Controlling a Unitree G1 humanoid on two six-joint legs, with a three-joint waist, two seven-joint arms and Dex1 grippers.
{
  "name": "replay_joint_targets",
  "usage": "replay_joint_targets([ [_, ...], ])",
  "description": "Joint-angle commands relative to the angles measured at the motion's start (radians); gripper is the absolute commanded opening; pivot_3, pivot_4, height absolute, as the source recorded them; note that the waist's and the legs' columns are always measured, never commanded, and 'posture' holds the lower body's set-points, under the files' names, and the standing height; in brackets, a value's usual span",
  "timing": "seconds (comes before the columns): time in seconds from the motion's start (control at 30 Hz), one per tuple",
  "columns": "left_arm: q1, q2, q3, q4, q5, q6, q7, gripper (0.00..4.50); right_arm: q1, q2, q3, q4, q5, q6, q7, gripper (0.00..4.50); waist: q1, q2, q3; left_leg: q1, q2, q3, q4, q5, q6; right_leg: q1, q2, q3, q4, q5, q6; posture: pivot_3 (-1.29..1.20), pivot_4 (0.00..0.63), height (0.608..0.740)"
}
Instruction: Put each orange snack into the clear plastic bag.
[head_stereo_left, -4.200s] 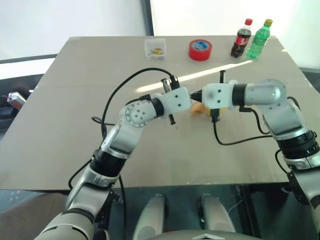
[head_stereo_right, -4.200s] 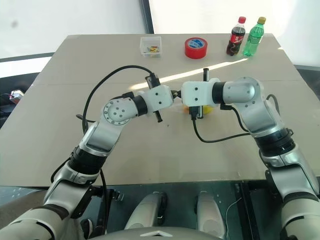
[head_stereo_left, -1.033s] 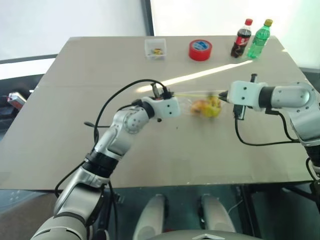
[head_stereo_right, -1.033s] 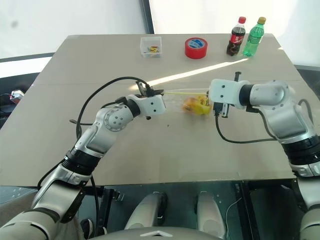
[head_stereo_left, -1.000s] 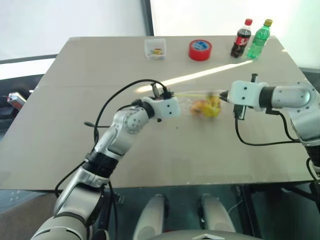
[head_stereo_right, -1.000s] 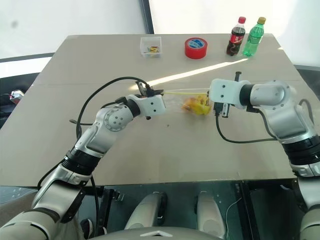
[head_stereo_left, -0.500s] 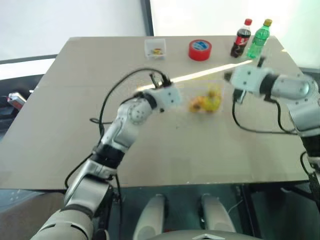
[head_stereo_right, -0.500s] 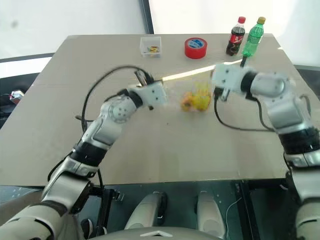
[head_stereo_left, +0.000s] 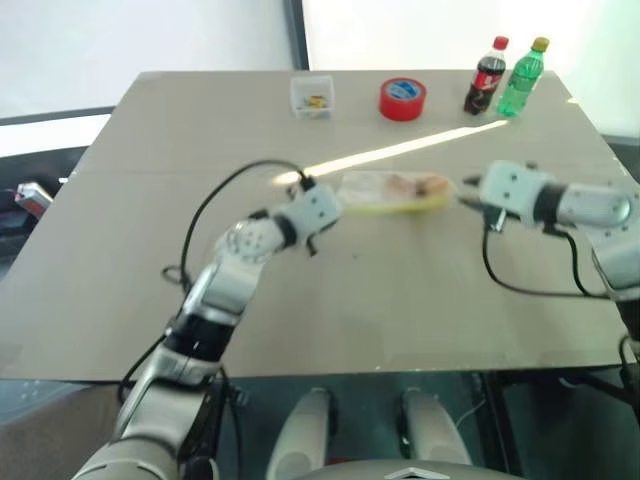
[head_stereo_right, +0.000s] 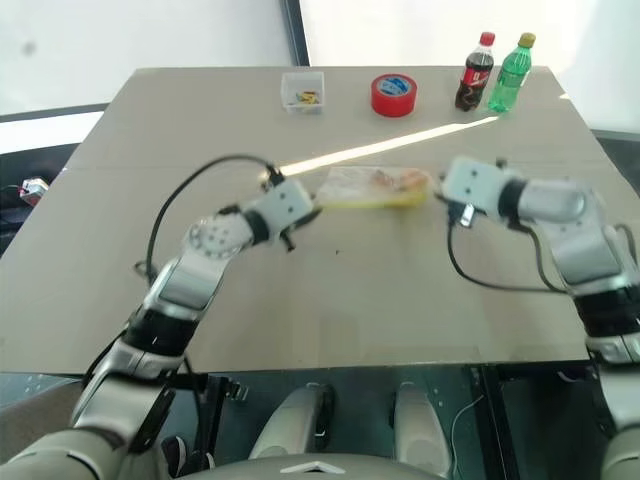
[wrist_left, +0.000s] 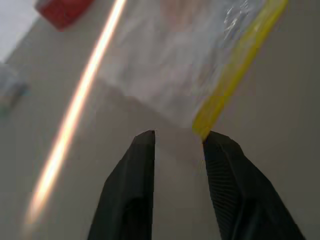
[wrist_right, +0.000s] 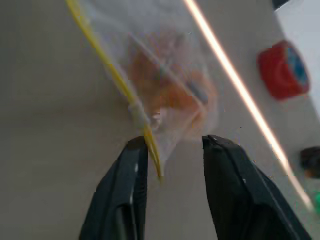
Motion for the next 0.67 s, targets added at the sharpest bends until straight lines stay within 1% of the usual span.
replay_joint_targets([
  [0.03, 0.052, -0.011, 0.02, -0.17, 0.002, 0.076, 0.033, 3.26, 0.109, -0.036, -0.086, -0.1, 0.08, 0.068, 0.044, 3.51, 0.004, 0.0, 0.0, 0.0, 0.0, 0.0, 0.001, 0.0, 0.0, 0.0, 0.0, 0.0, 0.001, 0.0, 0.0, 0.0, 0.15, 0.74],
  [0.07, 0.069, -0.028, 0.064, -0.192, -0.014, 0.101, 0.064, 3.66, 0.158, -0.055, -0.105, -0.105, 0.092, 0.069, 0.061, 3.96, 0.006, 0.0, 0.0, 0.001, 0.0, 0.0, 0.001, 0.0, 0.0, 0.001, 0.0, 0.0, 0.002, 0.0, 0.0, 0.0, 0.15, 0.74],
  [0.17, 0.085, -0.109, 0.244, -0.243, -0.116, 0.194, 0.146, 3.66, 0.275, -0.088, -0.176, -0.112, 0.142, 0.07, 0.088, 3.96, 0.007, 0.001, 0.0, 0.006, 0.001, -0.001, 0.003, 0.0, 0.0, 0.006, 0.0, -0.001, 0.002, 0.0, 0.0, 0.0, 0.15, 0.74],
  [0.23, 0.109, -0.118, 0.359, -0.293, -0.212, 0.234, 0.129, 3.66, 0.339, -0.094, -0.25, -0.125, 0.211, 0.089, 0.115, 3.96, 0.001, 0.0, 0.0, 0.006, 0.004, -0.003, 0.005, 0.0, 0.0, 0.007, 0.001, -0.001, 0.002, 0.0, 0.0, 0.0, 0.15, 0.74],
  [0.3, 0.164, -0.088, 0.492, -0.357, -0.334, 0.323, 0.067, 3.66, 0.399, -0.093, -0.351, -0.134, 0.301, 0.101, 0.156, 3.96, -0.006, 0.0, 0.0, 0.006, 0.005, -0.002, 0.005, 0.0, 0.0, 0.007, 0.001, -0.001, 0.002, 0.0, 0.0, 0.0, 0.15, 0.74],
  [0.33, 0.225, -0.042, 0.556, -0.392, -0.382, 0.35, 0.016, 3.66, 0.421, -0.089, -0.414, -0.134, 0.362, 0.12, 0.181, 3.96, -0.008, 0.001, -0.001, 0.006, 0.005, -0.002, 0.005, 0.0, 0.0, 0.007, 0.001, -0.001, 0.002, 0.0, 0.0, 0.0, 0.15, 0.74],
  [0.4, 0.311, 0.023, 0.619, -0.439, -0.438, 0.371, -0.042, 3.66, 0.444, -0.084, -0.49, -0.132, 0.438, 0.147, 0.204, 3.96, -0.012, 0.001, -0.001, 0.007, 0.006, -0.001, 0.004, 0.0, 0.0, 0.006, 0.002, 0.001, 0.002, 0.0, 0.0, 0.0, 0.15, 0.74],
  [0.47, 0.418, 0.084, 0.68, -0.487, -0.493, 0.36, -0.104, 3.66, 0.439, -0.088, -0.553, -0.107, 0.488, 0.151, 0.22, 3.96, -0.007, 0.001, -0.001, 0.007, 0.006, -0.001, 0.003, 0.0, 0.0, 0.006, 0.002, 0.001, 0.001, 0.0, 0.0, 0.0, 0.15, 0.74],
  [0.53, 0.491, 0.125, 0.722, -0.516, -0.535, 0.356, -0.141, 3.66, 0.428, -0.115, -0.596, -0.078, 0.529, 0.17, 0.263, 3.96, 0.0, 0.0, -0.001, 0.007, 0.006, 0.0, 0.004, 0.0, 0.0, 0.008, 0.001, -0.001, 0.0, 0.0, 0.0, 0.0, 0.15, 0.74],
  [0.63, 0.509, 0.148, 0.741, -0.526, -0.595, 0.361, -0.141, 3.66, 0.433, -0.159, -0.608, -0.057, 0.549, 0.195, 0.312, 3.96, 0.022, 0.0, -0.001, 0.007, 0.006, 0.0, 0.006, -0.001, 0.0, 0.011, 0.0, -0.002, -0.002, -0.003, -0.004, 0.0, 0.15, 0.74],
  [0.67, 0.517, 0.162, 0.73, -0.522, -0.583, 0.331, -0.14, 3.66, 0.438, -0.173, -0.603, -0.054, 0.546, 0.199, 0.324, 3.96, 0.022, 0.0, -0.001, 0.007, 0.006, 0.0, 0.007, -0.001, 0.0, 0.011, 0.0, -0.003, -0.003, -0.003, -0.004, 0.0, 0.15, 0.74],
])
